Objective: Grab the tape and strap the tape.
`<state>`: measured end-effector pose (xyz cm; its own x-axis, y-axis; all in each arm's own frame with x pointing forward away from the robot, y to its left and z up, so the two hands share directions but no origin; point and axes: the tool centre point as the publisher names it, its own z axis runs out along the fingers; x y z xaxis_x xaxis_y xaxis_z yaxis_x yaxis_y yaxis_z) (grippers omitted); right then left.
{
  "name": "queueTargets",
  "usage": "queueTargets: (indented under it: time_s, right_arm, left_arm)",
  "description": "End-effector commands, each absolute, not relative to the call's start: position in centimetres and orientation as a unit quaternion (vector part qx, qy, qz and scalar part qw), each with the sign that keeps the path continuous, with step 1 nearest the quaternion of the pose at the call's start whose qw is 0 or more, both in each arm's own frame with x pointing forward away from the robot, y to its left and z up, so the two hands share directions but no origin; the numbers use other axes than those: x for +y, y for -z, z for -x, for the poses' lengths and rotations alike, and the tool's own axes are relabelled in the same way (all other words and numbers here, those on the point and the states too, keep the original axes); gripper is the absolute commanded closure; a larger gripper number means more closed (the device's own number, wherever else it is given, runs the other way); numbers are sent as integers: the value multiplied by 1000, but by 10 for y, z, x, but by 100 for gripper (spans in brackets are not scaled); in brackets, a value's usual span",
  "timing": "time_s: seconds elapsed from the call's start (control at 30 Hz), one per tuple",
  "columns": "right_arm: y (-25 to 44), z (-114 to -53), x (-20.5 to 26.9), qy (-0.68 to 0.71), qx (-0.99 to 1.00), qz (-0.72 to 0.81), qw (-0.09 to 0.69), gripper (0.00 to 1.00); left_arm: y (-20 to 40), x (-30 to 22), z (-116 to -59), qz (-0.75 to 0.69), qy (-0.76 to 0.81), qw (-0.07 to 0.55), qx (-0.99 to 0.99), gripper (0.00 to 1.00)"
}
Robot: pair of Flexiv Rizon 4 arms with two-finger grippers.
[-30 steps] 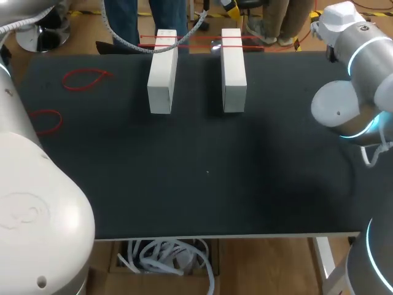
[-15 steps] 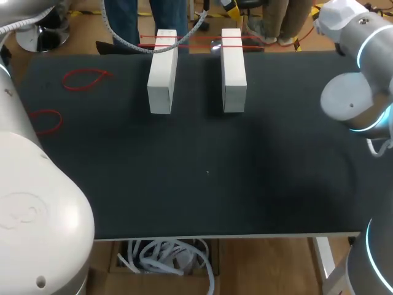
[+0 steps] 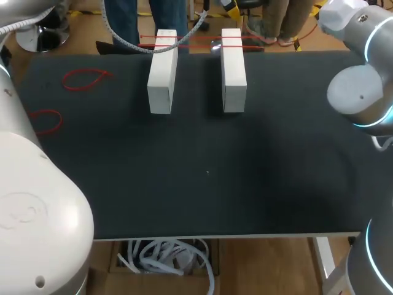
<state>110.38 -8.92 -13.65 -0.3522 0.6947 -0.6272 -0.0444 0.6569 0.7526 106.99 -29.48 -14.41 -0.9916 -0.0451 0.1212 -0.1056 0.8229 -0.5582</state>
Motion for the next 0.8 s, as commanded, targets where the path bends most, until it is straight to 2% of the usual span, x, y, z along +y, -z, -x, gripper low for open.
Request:
queueTargets:
  time_s: [0.03,0.8]
  right_arm:
    - [133,-1101,-94,-346,751,-214,519,100]
    - [126,-1104,-91,-267,793,-83,542,100]
  left_arm:
    - [143,-295,-1071,-40,-293,53,-954,100]
    - [143,-295,-1071,-40,-293,53,-954,100]
